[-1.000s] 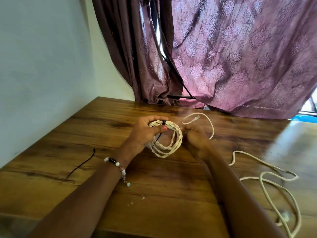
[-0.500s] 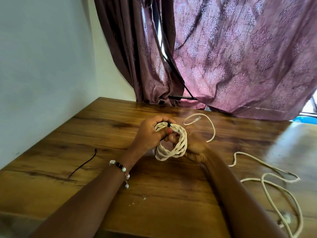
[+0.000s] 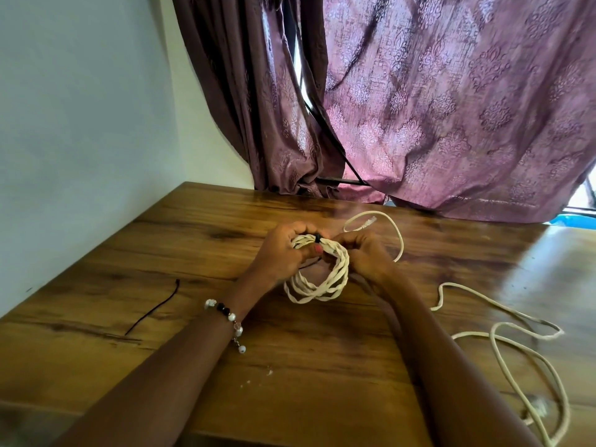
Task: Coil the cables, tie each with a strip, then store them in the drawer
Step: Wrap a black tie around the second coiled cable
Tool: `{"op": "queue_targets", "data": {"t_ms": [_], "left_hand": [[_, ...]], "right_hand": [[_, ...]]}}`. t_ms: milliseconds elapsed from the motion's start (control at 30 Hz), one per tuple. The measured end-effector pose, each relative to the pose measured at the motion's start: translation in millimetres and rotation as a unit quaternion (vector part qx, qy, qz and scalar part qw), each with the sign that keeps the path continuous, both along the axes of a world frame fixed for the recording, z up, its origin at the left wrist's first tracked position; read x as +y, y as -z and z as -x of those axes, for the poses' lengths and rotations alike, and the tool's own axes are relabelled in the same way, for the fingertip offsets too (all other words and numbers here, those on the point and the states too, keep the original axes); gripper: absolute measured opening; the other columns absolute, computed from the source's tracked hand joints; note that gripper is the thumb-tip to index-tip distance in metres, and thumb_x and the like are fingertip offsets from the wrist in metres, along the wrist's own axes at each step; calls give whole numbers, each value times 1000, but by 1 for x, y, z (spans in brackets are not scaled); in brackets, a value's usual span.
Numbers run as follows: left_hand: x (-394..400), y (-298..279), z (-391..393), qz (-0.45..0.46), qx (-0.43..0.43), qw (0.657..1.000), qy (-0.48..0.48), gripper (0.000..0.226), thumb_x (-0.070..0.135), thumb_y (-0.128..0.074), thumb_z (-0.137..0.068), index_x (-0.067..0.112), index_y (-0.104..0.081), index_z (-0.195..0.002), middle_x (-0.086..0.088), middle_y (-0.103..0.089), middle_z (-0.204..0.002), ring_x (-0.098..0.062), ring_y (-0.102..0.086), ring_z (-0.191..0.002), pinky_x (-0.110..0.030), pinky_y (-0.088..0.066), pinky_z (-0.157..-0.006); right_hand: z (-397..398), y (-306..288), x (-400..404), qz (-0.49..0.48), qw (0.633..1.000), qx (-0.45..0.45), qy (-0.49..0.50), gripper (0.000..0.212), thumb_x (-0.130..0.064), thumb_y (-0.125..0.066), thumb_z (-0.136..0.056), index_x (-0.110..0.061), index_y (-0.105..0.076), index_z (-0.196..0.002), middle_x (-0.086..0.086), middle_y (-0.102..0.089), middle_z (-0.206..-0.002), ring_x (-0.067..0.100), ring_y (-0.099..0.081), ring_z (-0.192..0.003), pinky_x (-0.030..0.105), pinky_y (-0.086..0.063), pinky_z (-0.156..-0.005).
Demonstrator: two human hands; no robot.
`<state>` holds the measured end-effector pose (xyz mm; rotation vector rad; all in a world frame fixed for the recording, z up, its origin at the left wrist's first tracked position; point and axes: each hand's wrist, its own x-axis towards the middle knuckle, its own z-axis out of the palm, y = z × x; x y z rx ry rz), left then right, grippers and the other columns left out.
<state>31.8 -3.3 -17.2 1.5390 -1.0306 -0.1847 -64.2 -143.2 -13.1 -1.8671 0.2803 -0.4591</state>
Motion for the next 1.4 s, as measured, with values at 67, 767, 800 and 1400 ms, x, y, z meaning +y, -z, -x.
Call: {"op": "queue_targets", "data": {"t_ms": [67, 767, 800, 1400], "left_hand": [[-1, 0, 3, -41, -5, 999, 8, 21, 4, -72, -79, 19, -69, -93, 14, -67, -93, 12, -62, -84, -8, -46, -73], [4, -7, 2, -75, 151, 985, 30, 13, 11, -69, -84, -1, -74, -88, -9, -73, -83, 1, -51, -50, -15, -40, -48], [5, -6, 1, -71, 148, 986, 22, 11, 11, -69, -83, 1, -74, -85, -8, -73, -82, 0, -51, -51, -15, -40, -49], [2, -1, -2, -52, 59, 997, -17, 7, 16, -72, -82, 11, -75, -84, -11, -72, -81, -16, -59, -65, -31, -46, -59]], "right_hand": [[2, -2, -14, 122, 992, -2, 29, 39, 16, -66, -75, -22, -72, -66, -6, -70, -64, 12, -63, -61, 30, -51, -57], [-7, 1, -22, 507, 808, -241, 179, 19, -2, -82, -63, -13, -72, -76, 4, -66, -90, 19, -41, -95, 28, -39, -73], [-7, 0, -20, 496, 807, -247, 204, 21, 0, -78, -65, -13, -72, -81, 7, -64, -97, 21, -40, -98, 35, -42, -73], [-13, -2, 10, 9, 980, -176, 94, 16, 9, -59, -86, -3, -61, -76, 13, -67, -71, 18, -63, -64, 32, -53, -61]]}}
